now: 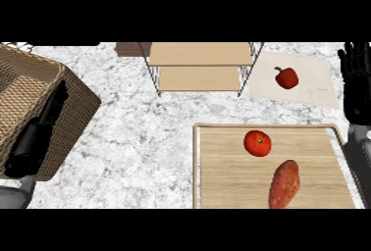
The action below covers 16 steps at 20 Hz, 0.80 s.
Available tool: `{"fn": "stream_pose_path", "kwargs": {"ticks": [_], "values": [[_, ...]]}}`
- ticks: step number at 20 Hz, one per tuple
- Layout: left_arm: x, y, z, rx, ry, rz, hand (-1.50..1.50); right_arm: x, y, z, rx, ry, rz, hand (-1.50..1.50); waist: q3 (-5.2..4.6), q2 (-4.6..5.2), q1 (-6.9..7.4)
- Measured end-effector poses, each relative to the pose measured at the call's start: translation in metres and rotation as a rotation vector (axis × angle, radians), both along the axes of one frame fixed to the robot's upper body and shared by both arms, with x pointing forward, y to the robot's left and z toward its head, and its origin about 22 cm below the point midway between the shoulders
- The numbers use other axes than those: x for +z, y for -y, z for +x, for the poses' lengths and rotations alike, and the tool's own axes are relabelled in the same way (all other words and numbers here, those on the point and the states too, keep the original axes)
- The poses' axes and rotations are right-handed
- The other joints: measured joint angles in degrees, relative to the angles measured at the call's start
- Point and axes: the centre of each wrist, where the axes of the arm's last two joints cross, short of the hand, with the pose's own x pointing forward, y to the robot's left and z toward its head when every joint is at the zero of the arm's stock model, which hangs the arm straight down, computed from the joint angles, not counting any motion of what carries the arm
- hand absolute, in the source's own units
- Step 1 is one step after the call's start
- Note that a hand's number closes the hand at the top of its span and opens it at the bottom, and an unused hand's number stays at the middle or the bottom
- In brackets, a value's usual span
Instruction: Pick the tomato from the tray and place it in the tiered shelf
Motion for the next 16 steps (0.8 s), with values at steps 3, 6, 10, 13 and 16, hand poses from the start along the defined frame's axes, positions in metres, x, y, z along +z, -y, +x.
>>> {"fn": "stream_pose_path", "kwargs": {"ticks": [3, 6, 10, 13, 16], "values": [[-0.008, 0.011, 0.005, -0.003, -0.034, -0.037, 0.00, -0.005, 0.002, -0.007, -0.054, -0.059, 0.031, -1.50, -0.13, -0.67, -0.52], [-0.019, 0.029, 0.005, -0.002, -0.094, -0.108, 0.00, -0.018, 0.002, -0.021, -0.146, -0.146, 0.084, -1.50, -0.26, -1.12, -1.42], [-0.027, 0.037, 0.002, 0.008, -0.139, -0.166, 0.00, -0.042, 0.014, -0.032, -0.317, -0.204, 0.188, 1.50, -0.24, -0.71, -3.65], [-0.031, 0.044, 0.000, 0.004, -0.171, -0.206, 0.00, -0.079, 0.034, -0.058, -0.582, -0.282, 0.069, -1.50, -0.44, -0.75, -3.83], [-0.033, 0.052, 0.004, -0.009, -0.197, -0.229, 0.00, -0.104, 0.017, -0.081, -0.756, -0.234, 0.063, -1.50, -0.36, -1.09, -3.31]]}}
